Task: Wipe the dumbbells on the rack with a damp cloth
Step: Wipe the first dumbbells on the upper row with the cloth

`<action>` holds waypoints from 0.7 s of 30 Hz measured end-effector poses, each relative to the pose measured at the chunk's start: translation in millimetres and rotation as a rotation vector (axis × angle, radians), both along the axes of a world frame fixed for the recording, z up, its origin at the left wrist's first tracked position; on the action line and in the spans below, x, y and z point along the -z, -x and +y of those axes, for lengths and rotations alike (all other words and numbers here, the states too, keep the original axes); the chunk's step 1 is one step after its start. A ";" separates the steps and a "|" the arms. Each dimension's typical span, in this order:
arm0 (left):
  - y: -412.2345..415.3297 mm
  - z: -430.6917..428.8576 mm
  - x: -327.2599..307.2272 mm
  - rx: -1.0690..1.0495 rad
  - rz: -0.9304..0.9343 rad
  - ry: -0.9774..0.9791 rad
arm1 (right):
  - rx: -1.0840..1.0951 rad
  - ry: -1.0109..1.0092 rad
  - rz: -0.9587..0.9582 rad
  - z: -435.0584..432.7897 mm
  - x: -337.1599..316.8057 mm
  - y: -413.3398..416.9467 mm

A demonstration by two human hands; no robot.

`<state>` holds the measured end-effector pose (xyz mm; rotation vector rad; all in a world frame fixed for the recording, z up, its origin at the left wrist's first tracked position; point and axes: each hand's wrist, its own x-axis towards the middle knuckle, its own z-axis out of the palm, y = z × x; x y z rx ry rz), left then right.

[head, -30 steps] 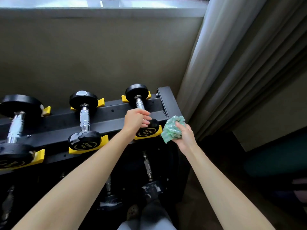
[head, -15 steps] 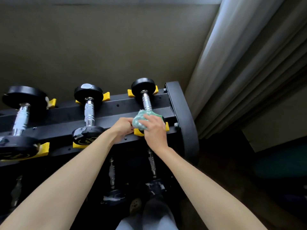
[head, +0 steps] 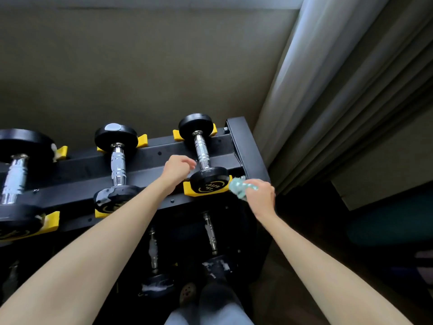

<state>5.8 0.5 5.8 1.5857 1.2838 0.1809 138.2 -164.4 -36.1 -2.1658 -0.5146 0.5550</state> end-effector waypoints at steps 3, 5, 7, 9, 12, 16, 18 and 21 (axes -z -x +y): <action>-20.1 -13.6 -12.0 0.209 0.028 -0.203 | 0.261 -0.169 0.384 12.4 -13.3 -13.6; -34.1 -19.8 -12.4 0.454 0.086 -0.335 | 0.269 -0.216 0.460 19.9 -16.3 -20.3; -41.1 -23.7 -10.7 0.713 0.264 -0.503 | 0.247 -0.263 0.509 25.7 -16.9 -22.5; -43.1 -23.1 -7.5 0.805 0.349 -0.605 | 0.193 -0.297 0.543 32.8 -16.8 -22.7; -33.3 -17.3 -6.5 0.782 0.275 -0.632 | -0.002 -0.234 0.552 44.3 -9.6 -13.7; -2.2 -4.0 -1.4 0.709 0.172 -0.644 | -0.070 -0.152 0.569 52.6 1.6 2.9; 7.1 -0.9 0.0 0.681 0.144 -0.646 | -0.068 -0.111 0.594 51.2 10.5 9.0; 9.1 0.3 -0.2 0.689 0.132 -0.675 | -0.083 0.023 0.630 45.1 26.4 15.4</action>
